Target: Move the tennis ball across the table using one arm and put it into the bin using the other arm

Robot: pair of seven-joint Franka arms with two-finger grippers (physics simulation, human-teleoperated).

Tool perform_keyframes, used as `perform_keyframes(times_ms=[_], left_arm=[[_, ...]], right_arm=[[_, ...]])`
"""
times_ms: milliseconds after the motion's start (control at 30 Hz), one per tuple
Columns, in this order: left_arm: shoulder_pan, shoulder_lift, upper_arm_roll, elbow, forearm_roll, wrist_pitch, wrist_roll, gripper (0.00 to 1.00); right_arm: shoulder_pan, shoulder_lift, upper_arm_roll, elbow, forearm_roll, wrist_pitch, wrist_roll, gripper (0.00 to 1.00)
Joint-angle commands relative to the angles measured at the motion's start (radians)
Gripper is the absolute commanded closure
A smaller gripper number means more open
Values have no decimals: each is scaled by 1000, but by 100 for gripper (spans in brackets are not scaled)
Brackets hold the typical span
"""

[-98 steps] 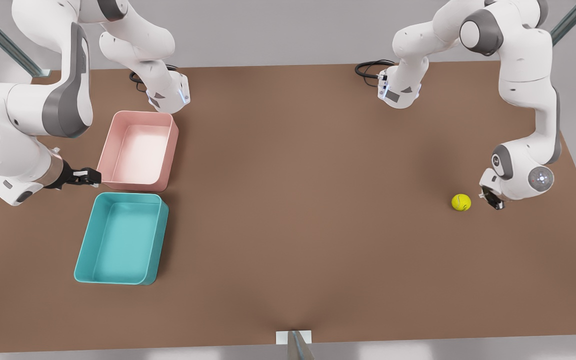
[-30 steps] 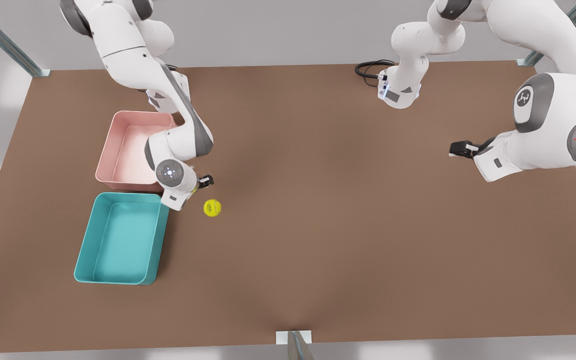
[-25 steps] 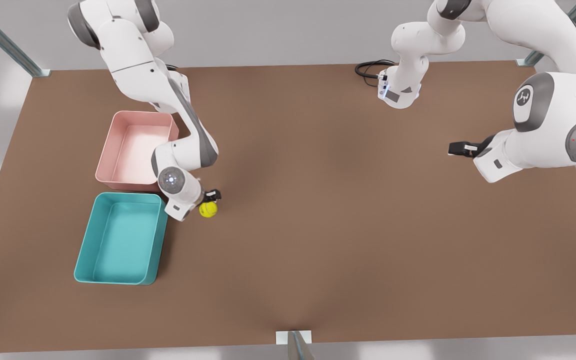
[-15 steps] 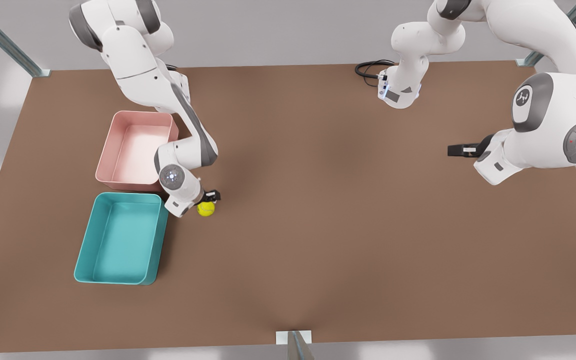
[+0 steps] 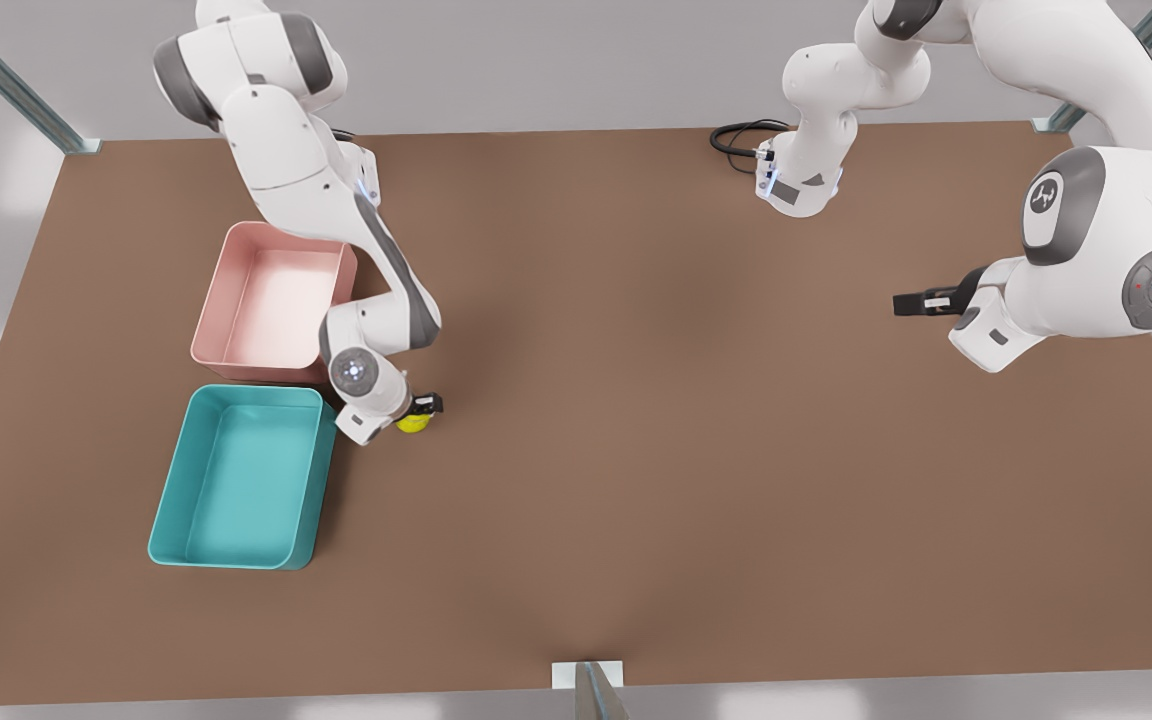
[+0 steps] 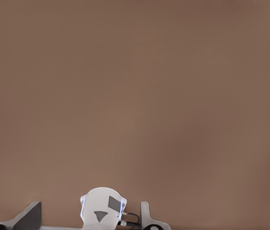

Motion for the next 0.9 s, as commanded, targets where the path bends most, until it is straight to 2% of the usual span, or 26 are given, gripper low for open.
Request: perform_keyframes(times_ms=[0,267,300,333,400,433,567,667,800,867], left_arm=[[0,-1,0,2,0,-2,-82,0],[0,-3,0,0,0,-8,-83,0],[2,-1,0,0,0,-6,-83,0],[0,-1,0,0,0,-6,-83,0],[0,-1,0,0,0,-6,-83,0],[-1,-1,0,0,0,-6,-83,0],[-2,0,0,0,0,-5,-83,0],[-2,2,0,0,0,-3,-83,0],[-2,2,0,0,0,-5,-83,0],[-2,0,0,0,0,-12,-83,0]], right_arm=[[0,8,0,1,1,20,6,0],[2,24,2,11,1,20,8,1],[2,24,2,16,1,18,6,6],[2,24,2,16,1,18,6,24],[2,25,2,18,0,18,6,28],[2,25,2,19,1,18,6,33],[0,8,3,25,0,4,5,34],[-9,-42,5,70,1,-114,-50,34],[-139,-59,-3,226,-9,-292,-368,34],[-152,-30,-87,313,-11,-332,-542,34]])
